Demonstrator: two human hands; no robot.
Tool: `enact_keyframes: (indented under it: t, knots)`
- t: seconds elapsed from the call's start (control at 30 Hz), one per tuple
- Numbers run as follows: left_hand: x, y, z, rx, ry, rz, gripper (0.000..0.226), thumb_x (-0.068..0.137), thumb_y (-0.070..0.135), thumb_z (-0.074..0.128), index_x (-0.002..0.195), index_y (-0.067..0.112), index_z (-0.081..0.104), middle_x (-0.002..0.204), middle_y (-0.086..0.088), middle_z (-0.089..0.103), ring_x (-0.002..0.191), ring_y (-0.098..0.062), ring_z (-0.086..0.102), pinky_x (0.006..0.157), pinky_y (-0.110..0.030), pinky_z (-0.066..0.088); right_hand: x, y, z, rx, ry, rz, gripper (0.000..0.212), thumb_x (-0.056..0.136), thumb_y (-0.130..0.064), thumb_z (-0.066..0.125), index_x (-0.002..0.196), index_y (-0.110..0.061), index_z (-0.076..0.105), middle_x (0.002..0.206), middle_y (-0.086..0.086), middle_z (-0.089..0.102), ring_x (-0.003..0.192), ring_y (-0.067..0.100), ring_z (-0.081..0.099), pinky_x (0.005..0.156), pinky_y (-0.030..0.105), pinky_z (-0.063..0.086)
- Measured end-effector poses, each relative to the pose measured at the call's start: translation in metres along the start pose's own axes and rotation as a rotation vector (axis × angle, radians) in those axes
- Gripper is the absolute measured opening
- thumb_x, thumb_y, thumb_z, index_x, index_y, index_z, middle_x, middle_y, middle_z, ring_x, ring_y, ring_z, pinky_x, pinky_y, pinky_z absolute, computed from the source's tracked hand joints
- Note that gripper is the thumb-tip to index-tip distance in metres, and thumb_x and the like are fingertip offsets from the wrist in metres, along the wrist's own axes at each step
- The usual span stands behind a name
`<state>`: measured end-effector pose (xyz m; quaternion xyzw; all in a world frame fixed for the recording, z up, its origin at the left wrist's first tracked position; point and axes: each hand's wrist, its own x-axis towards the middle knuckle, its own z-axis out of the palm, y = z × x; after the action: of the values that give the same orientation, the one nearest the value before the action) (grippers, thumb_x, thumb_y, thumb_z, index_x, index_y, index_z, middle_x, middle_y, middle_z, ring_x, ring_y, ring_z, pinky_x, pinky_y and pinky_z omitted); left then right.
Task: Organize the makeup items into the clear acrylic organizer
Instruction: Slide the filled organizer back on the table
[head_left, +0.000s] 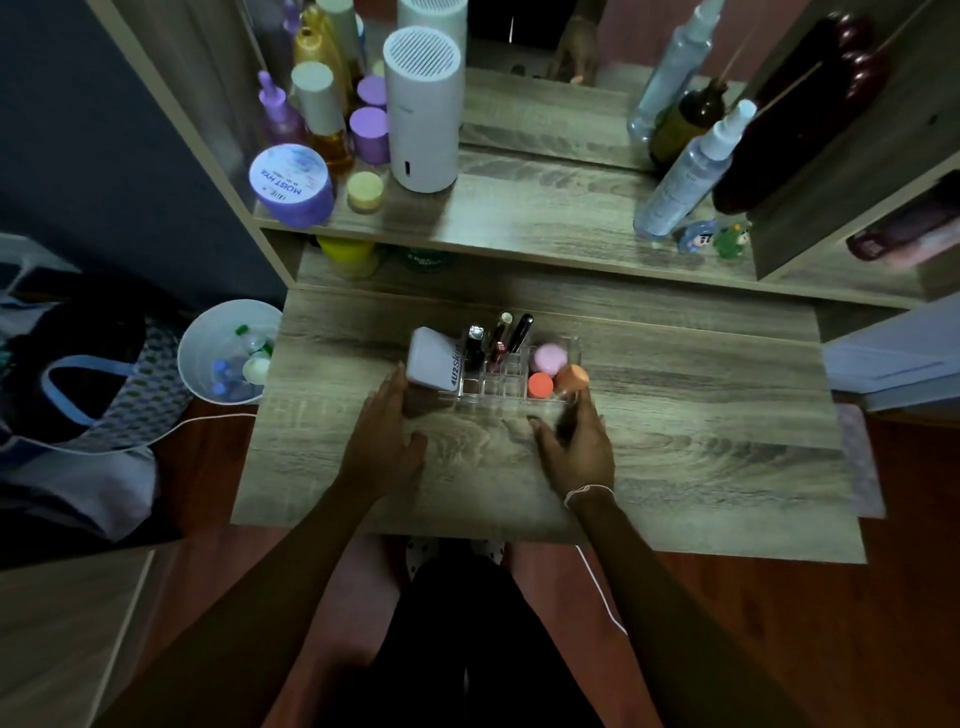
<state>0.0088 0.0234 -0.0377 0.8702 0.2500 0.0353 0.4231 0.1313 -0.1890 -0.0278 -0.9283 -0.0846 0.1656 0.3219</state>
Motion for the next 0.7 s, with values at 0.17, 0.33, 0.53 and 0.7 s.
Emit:
enact_keyframes:
  t: [0.17,0.33,0.53,0.7]
  knots:
    - [0.000,-0.002,0.000,-0.004,-0.008,0.004,0.091,0.073,0.003,0.062,0.149,0.013,0.015,0.149,-0.014,0.036,0.135,-0.032,0.033,0.111,-0.058,0.028,0.003,0.000,-0.001,0.000,0.035,-0.004,0.068,0.086,-0.038,0.066,0.142,-0.014,0.036,0.138,0.019,0.053,0.132,0.038,0.043,0.108,0.051,0.037]
    - [0.000,-0.004,0.003,0.019,-0.017,0.000,0.092,0.073,0.003,0.061,0.150,0.013,0.011,0.152,-0.014,0.032,0.139,-0.031,0.028,0.118,-0.055,0.017,0.004,-0.001,0.000,-0.006,0.045,0.015,0.068,0.087,-0.038,0.065,0.142,-0.011,0.036,0.141,0.020,0.050,0.134,0.038,0.040,0.111,0.049,0.034]
    - [0.003,0.000,0.009,0.022,-0.036,0.013,0.094,0.073,0.004,0.062,0.150,0.014,0.010,0.154,-0.011,0.028,0.142,-0.026,0.023,0.120,-0.043,0.004,0.007,0.001,-0.006,0.023,0.071,0.037,0.068,0.086,-0.037,0.066,0.143,-0.014,0.036,0.138,0.020,0.053,0.133,0.037,0.043,0.111,0.049,0.035]
    - [0.009,0.008,0.017,0.032,-0.064,0.004,0.094,0.072,0.004,0.062,0.150,0.012,0.011,0.154,-0.013,0.028,0.142,-0.029,0.023,0.121,-0.047,0.007,0.010,0.007,-0.015,0.026,0.069,0.076,0.065,0.086,-0.040,0.065,0.142,-0.021,0.036,0.137,0.017,0.053,0.126,0.040,0.048,0.104,0.050,0.042]
